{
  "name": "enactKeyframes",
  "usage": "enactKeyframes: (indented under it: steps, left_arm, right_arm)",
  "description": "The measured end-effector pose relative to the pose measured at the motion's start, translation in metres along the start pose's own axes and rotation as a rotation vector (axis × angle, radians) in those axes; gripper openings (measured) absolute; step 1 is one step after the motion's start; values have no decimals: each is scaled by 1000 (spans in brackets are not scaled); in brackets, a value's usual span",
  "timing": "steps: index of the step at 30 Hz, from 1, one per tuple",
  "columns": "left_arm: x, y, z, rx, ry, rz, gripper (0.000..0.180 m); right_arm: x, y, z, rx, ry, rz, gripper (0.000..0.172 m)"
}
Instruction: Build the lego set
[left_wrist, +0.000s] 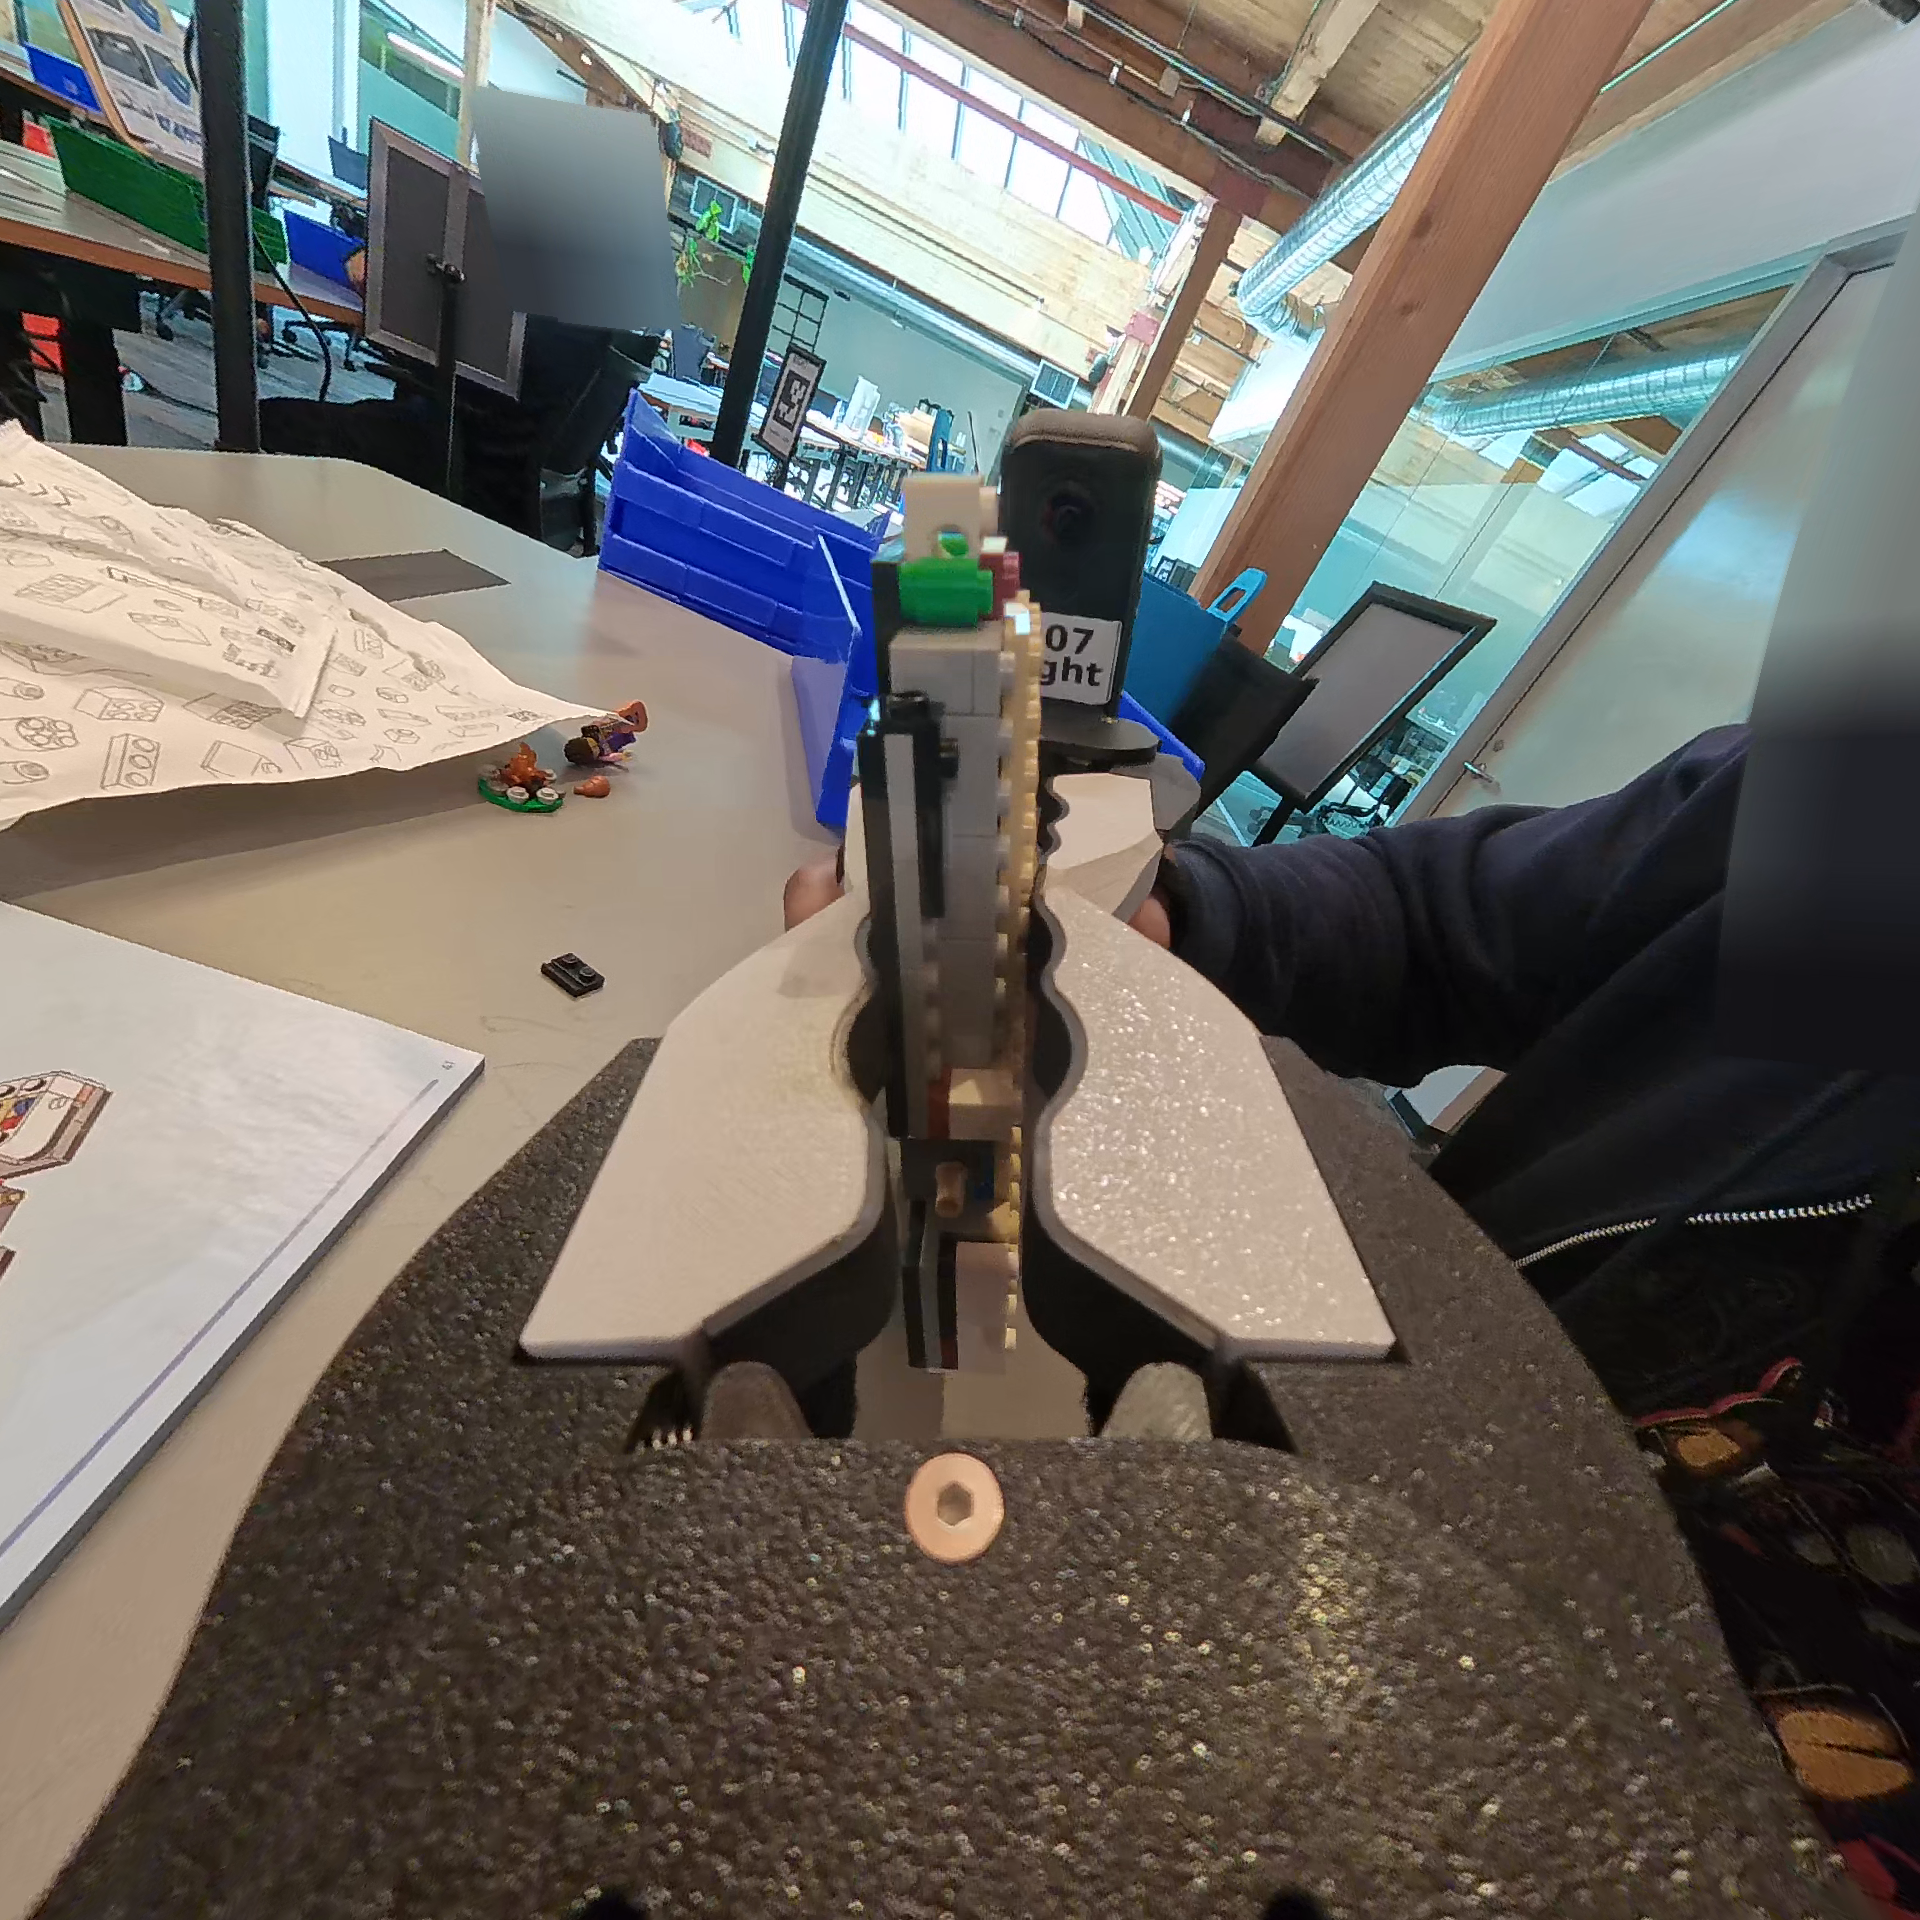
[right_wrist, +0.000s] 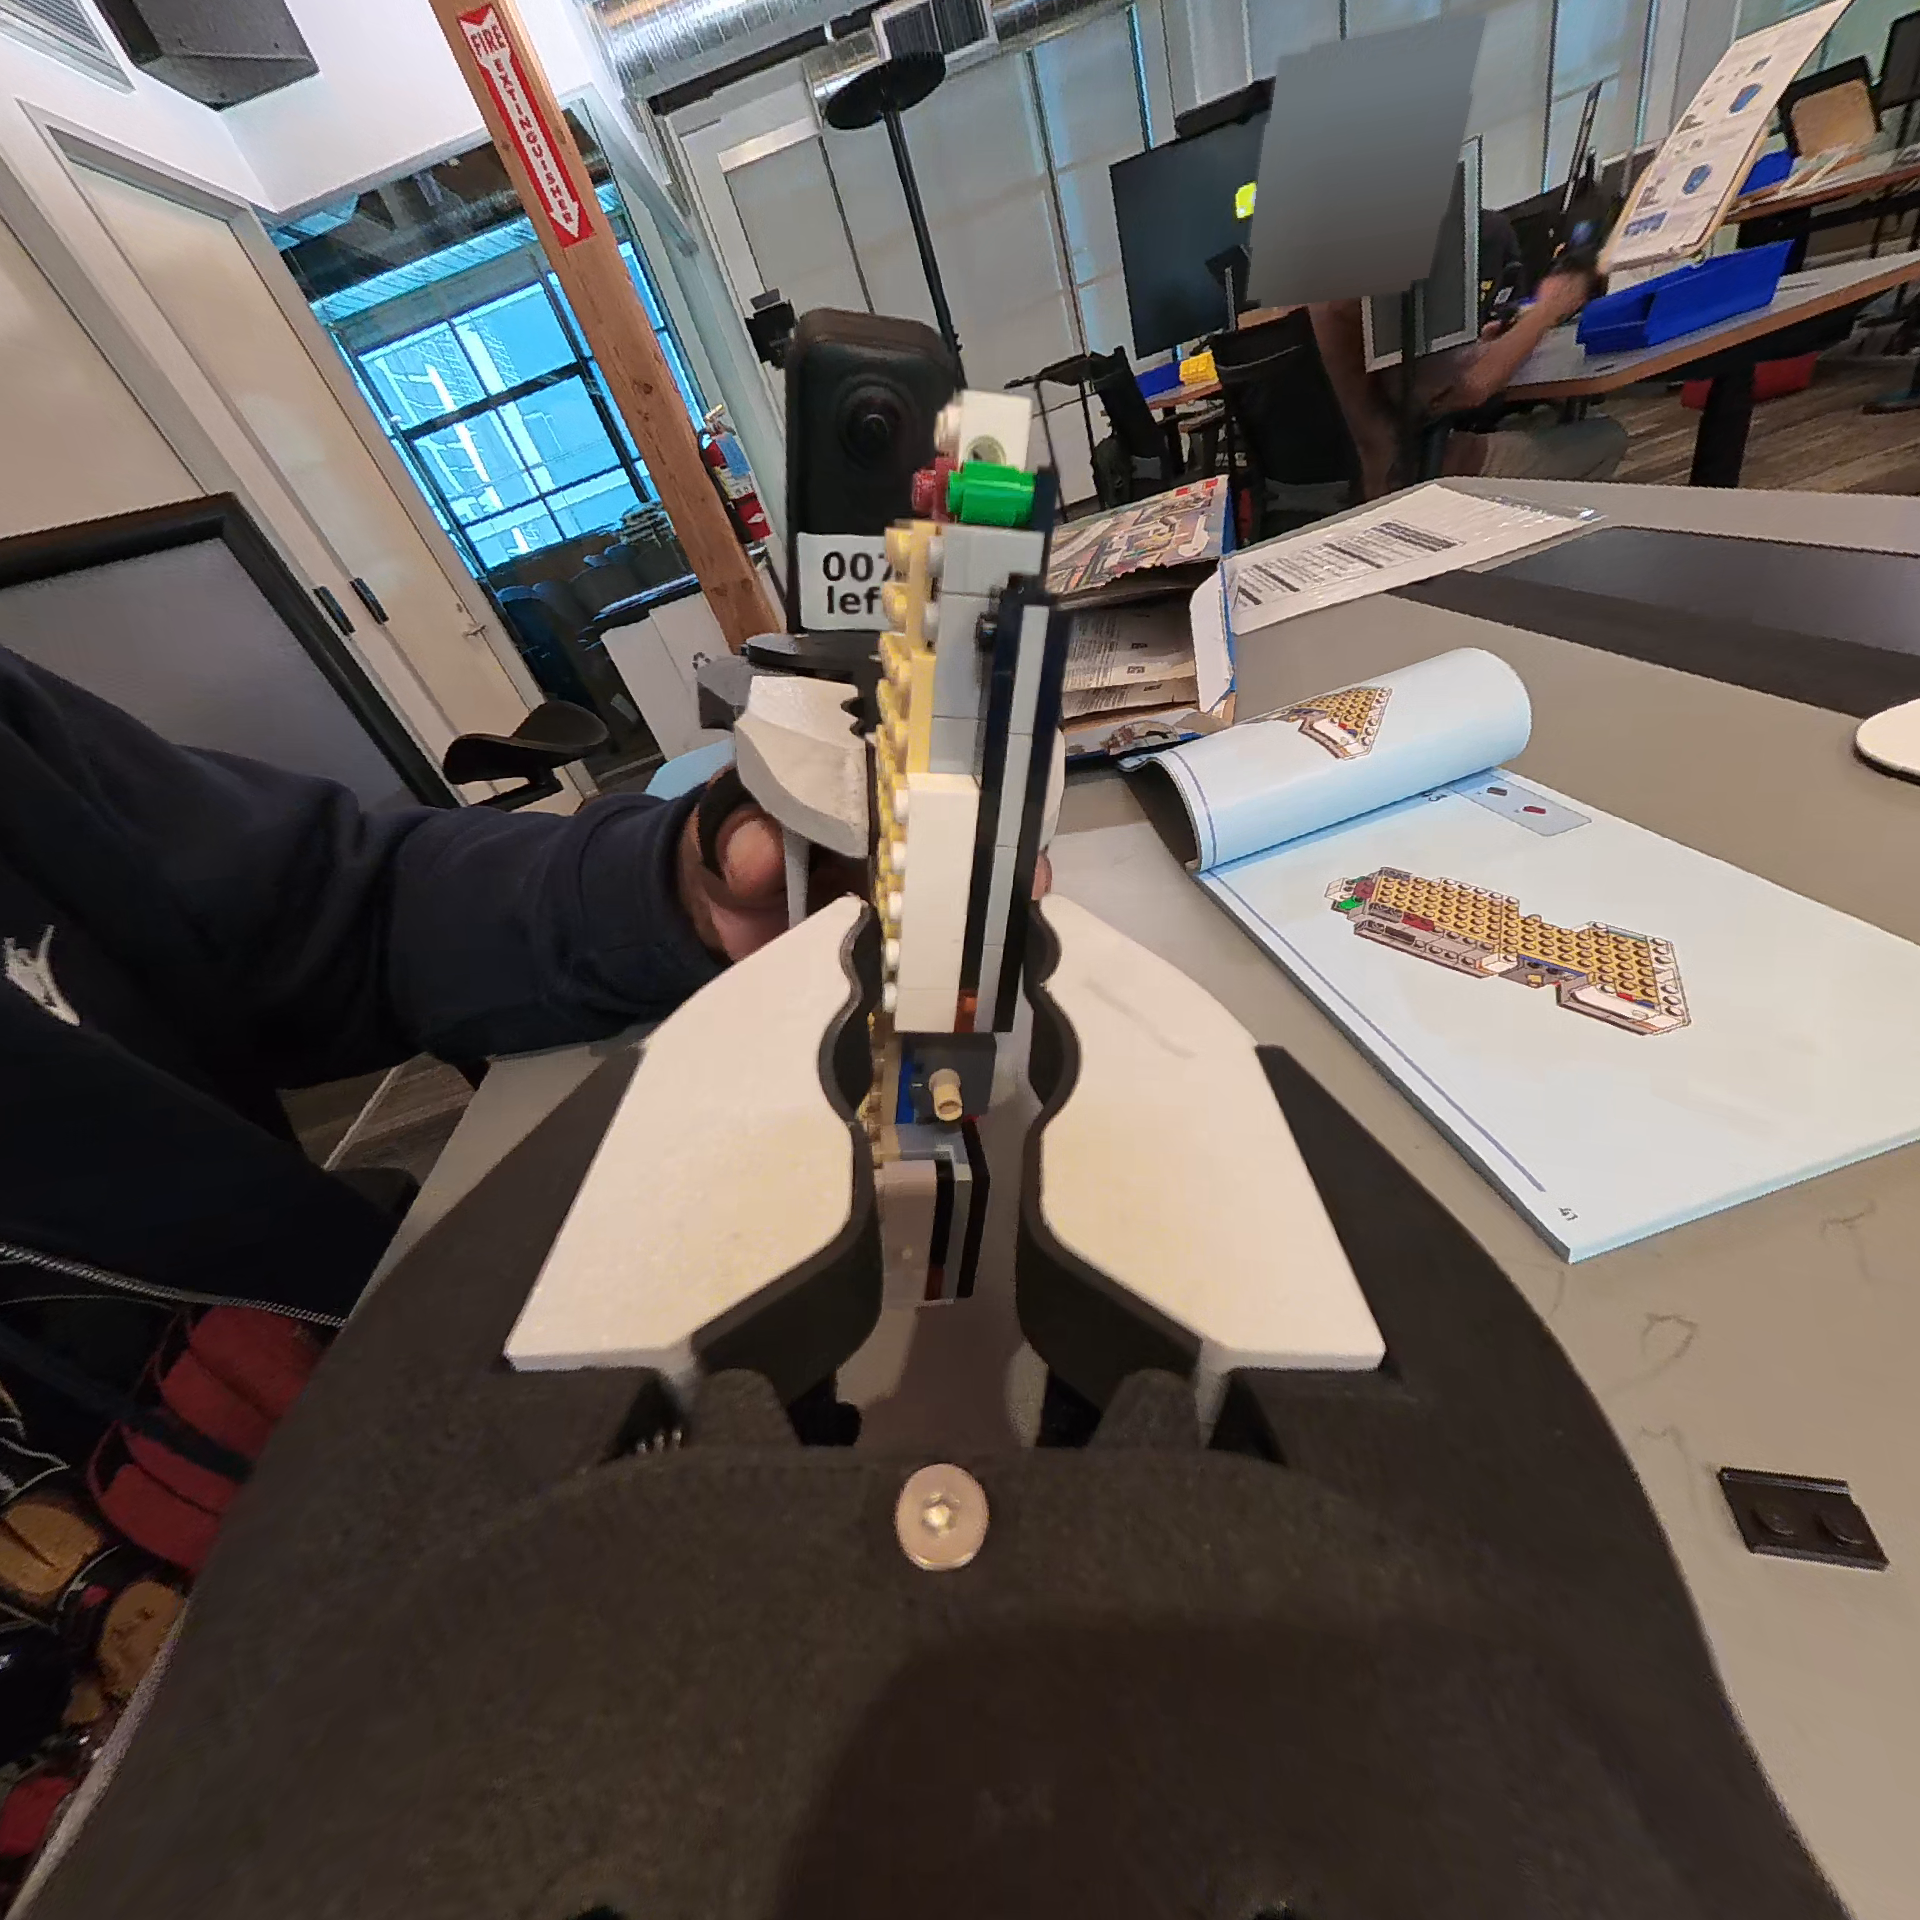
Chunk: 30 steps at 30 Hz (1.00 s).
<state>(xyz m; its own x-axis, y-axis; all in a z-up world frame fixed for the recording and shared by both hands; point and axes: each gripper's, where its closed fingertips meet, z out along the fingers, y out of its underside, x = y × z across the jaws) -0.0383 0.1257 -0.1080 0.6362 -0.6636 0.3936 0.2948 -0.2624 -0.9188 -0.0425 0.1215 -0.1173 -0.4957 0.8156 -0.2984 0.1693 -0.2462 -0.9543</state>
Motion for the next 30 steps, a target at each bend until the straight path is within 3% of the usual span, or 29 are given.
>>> enactKeyframes:
  steps: [6, 30]
  left_arm:
    - [-1, -1, -1, 8, -3, -10, 24]
    - [-1, 0, -1, 1, 29, -32, 32]
  right_arm:
    - [0, -5, 0, 23, 37, -48, 34]
    - [6, -16, -9, 103, -7, 67, 24]
